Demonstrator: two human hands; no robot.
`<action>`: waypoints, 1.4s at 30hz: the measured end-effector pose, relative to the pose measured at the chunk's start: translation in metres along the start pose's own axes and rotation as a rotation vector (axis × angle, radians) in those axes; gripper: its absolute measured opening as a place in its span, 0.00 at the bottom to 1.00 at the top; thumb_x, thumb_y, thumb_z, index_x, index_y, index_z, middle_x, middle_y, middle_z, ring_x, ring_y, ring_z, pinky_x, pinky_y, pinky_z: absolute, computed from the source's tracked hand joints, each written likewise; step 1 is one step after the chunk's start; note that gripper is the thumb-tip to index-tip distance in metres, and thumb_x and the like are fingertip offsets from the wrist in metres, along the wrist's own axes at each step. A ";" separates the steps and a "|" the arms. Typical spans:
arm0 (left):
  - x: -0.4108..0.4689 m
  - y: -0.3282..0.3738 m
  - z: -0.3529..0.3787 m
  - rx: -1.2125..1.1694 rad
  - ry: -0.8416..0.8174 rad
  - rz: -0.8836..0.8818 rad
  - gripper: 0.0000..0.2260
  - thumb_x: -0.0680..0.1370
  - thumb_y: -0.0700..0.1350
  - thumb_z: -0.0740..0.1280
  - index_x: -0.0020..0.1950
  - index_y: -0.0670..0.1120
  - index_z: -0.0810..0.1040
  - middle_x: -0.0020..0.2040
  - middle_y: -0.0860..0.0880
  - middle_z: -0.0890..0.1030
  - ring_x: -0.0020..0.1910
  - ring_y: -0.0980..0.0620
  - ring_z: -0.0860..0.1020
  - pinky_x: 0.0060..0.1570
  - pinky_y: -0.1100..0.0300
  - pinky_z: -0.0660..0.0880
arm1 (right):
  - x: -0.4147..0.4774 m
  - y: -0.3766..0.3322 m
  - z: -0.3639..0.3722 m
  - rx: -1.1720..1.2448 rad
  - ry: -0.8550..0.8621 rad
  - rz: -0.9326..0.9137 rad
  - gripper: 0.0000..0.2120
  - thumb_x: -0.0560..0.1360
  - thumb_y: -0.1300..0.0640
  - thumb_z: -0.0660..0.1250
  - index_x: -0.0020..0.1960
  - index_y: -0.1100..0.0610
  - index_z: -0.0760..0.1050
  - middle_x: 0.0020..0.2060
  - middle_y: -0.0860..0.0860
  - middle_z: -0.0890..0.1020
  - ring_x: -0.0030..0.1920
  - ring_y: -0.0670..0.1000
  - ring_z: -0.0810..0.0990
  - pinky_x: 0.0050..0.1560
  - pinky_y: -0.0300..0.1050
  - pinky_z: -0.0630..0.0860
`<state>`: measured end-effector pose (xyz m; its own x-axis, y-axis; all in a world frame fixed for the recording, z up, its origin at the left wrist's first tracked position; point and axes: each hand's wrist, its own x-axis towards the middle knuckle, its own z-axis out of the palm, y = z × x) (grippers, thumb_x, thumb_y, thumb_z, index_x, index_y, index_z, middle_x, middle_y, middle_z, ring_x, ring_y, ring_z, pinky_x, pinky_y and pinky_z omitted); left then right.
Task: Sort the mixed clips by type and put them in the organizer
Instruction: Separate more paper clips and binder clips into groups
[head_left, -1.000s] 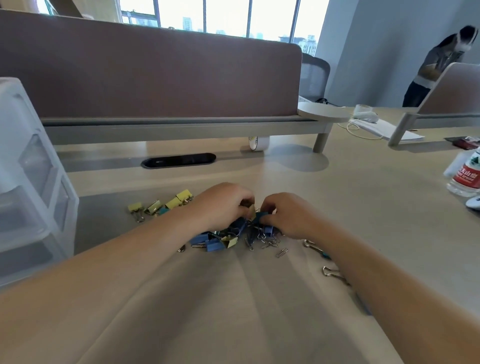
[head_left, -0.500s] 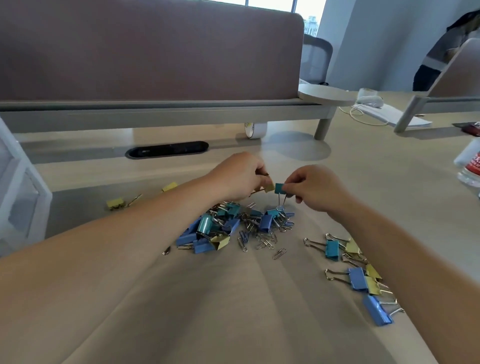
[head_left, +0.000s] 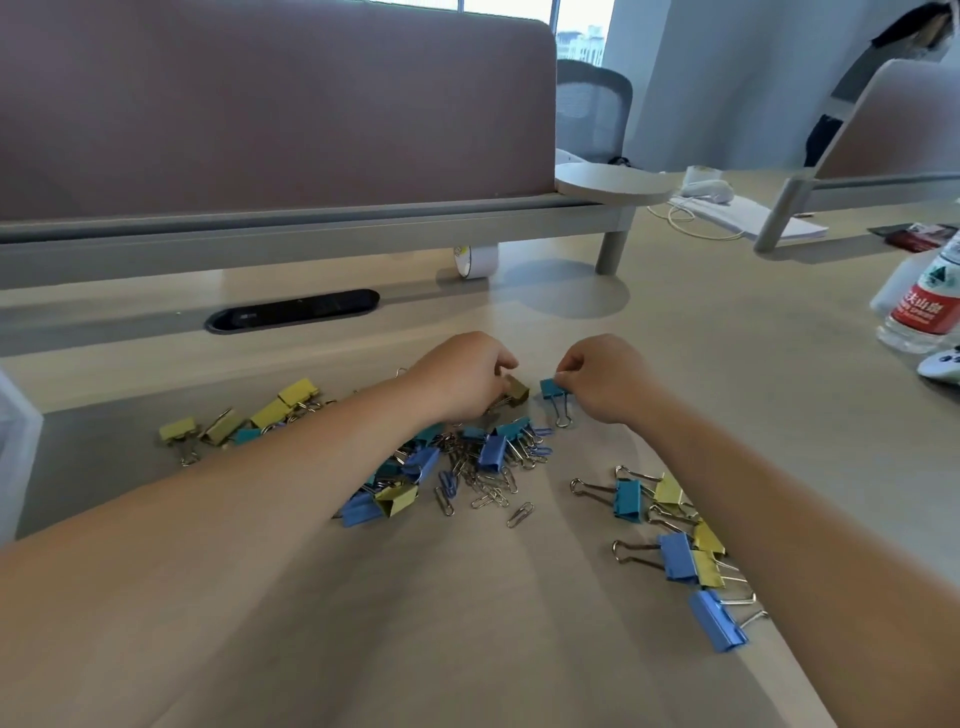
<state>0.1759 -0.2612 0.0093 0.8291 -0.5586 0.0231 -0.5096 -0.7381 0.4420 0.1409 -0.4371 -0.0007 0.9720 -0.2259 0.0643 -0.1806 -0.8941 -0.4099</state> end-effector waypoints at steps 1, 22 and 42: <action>-0.002 -0.001 -0.001 0.008 -0.017 0.006 0.16 0.81 0.44 0.64 0.69 0.47 0.76 0.64 0.48 0.79 0.58 0.50 0.77 0.51 0.62 0.69 | 0.000 0.001 0.001 -0.011 -0.007 0.000 0.07 0.78 0.58 0.67 0.45 0.58 0.83 0.48 0.54 0.83 0.43 0.50 0.76 0.42 0.41 0.68; -0.004 0.022 -0.005 -0.025 0.024 0.050 0.13 0.79 0.37 0.63 0.62 0.46 0.79 0.61 0.49 0.80 0.56 0.53 0.77 0.53 0.62 0.70 | -0.023 0.002 -0.002 -0.064 -0.071 -0.129 0.17 0.74 0.45 0.69 0.61 0.48 0.79 0.58 0.50 0.79 0.56 0.53 0.77 0.54 0.48 0.75; -0.027 0.027 -0.003 0.238 -0.247 0.036 0.20 0.78 0.42 0.67 0.70 0.49 0.70 0.60 0.47 0.77 0.50 0.49 0.73 0.47 0.56 0.72 | -0.047 0.008 -0.012 -0.328 -0.076 0.082 0.08 0.74 0.53 0.66 0.50 0.55 0.76 0.48 0.52 0.79 0.47 0.55 0.78 0.40 0.44 0.71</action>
<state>0.1410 -0.2648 0.0235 0.7438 -0.6392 -0.1953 -0.6011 -0.7676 0.2225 0.0921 -0.4382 0.0040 0.9584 -0.2839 -0.0300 -0.2854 -0.9536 -0.0956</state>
